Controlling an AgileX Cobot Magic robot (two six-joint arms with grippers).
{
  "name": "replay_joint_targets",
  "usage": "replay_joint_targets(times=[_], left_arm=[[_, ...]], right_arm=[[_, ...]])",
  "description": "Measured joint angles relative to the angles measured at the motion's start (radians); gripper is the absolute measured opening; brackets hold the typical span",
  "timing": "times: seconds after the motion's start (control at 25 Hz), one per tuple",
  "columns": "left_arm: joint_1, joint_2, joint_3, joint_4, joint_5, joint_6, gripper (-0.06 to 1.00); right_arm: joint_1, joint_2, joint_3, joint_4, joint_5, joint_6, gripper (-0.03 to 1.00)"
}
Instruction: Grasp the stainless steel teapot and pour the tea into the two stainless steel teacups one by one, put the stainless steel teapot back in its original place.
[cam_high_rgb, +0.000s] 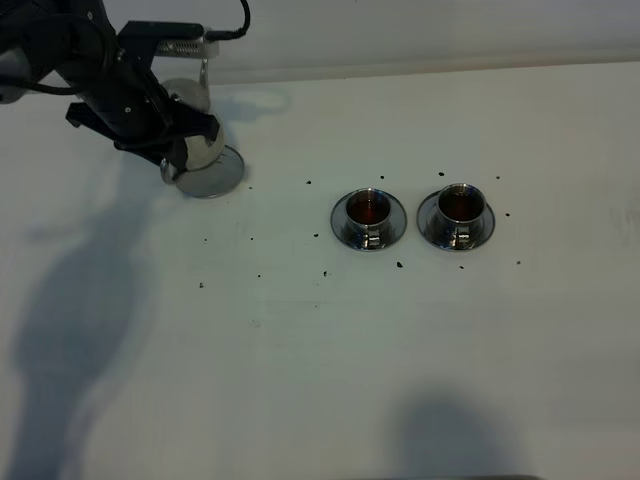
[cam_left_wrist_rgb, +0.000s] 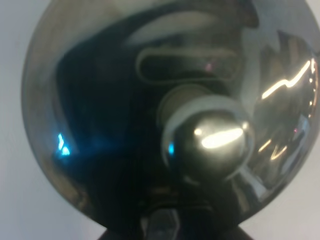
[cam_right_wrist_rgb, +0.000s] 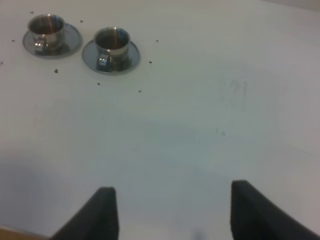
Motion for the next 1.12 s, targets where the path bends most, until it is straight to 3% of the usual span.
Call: replay_joint_targets(times=[0.56,0.8,1.12], left_arm=[[0.001,0.051,-0.001,-0.001,-0.061,-0.034,0.22],[0.001,0.089,-0.001,-0.052,-0.081,-0.037,0.22],[0.001,0.091,-0.001,-0.056,-0.091,-0.037,0.22]], right_arm=[[0.0,0.0,0.0,0.0,0.0,0.0,0.48],[0.0,0.0,0.0,0.0,0.0,0.0,0.48],[0.0,0.0,0.0,0.0,0.0,0.0,0.48]])
